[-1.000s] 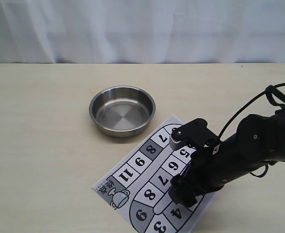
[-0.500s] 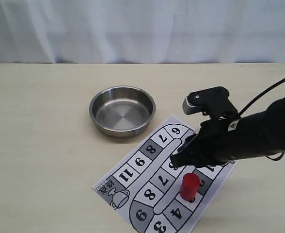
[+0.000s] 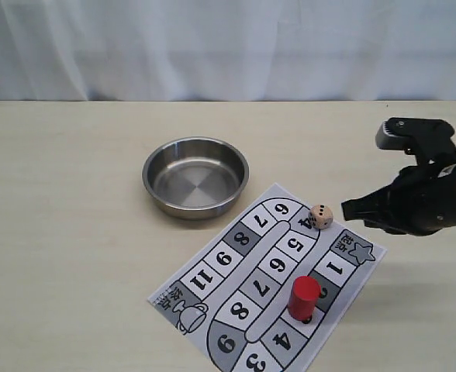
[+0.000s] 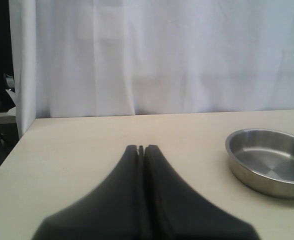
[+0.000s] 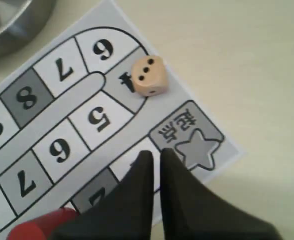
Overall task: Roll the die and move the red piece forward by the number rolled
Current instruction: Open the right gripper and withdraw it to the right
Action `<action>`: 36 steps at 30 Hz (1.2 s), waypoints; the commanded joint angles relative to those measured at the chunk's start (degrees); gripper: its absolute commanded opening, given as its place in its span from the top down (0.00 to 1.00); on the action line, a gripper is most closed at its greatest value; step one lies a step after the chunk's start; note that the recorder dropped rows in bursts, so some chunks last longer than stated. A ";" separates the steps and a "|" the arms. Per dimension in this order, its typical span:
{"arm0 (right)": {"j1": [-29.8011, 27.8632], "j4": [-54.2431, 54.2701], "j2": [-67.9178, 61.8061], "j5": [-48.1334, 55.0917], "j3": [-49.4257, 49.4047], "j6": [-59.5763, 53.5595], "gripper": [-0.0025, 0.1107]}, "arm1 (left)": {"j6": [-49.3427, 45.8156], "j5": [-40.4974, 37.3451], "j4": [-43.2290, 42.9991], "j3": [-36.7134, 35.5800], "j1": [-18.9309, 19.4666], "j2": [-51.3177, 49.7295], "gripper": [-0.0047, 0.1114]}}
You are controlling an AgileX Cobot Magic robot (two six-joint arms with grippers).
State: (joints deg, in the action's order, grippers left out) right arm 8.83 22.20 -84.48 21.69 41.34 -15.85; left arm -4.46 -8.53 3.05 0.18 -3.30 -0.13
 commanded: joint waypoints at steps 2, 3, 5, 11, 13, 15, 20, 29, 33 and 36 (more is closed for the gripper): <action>-8.18 -6.86 -0.03 11.12 4.31 0.24 0.94 | 0.29 0.34 0.10 -0.18 -0.09 0.13 0.96; -9.36 -9.56 -0.03 12.72 5.05 0.35 0.94 | 0.29 0.34 0.10 -0.18 -0.09 0.13 0.96; -11.26 -15.10 -0.03 15.44 6.18 1.93 0.94 | 0.29 0.34 0.10 -0.18 -0.09 0.13 0.96; -14.78 -23.03 -0.16 19.85 6.56 5.17 0.94 | 0.29 0.34 0.10 -0.18 -0.09 0.13 0.96; -14.78 -23.15 -0.16 18.79 6.56 3.77 0.94 | 0.29 0.34 0.10 -0.18 -0.09 0.13 0.96; -14.62 -21.88 -0.16 17.75 6.56 0.80 0.94 | 0.29 0.34 0.10 -0.18 -0.09 0.13 0.96; -14.62 -9.31 0.21 17.23 6.56 -7.20 0.94 | 0.29 0.34 0.10 -0.18 -0.09 0.13 0.96; -14.62 -11.29 13.02 14.32 5.44 -7.36 0.94 | 0.29 0.34 0.10 -0.18 -0.09 0.13 0.96; -14.62 -10.72 23.49 12.46 3.78 -7.36 0.94 | 0.29 0.34 0.10 -0.18 -0.09 0.13 0.96; -14.62 -10.60 31.35 12.46 3.78 -7.36 0.94 | 0.29 0.34 0.10 -0.18 -0.09 0.13 0.96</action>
State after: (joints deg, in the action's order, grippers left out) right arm -5.54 11.36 -58.37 34.74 45.31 -22.99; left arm -4.46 -8.53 3.05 0.18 -3.30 -0.13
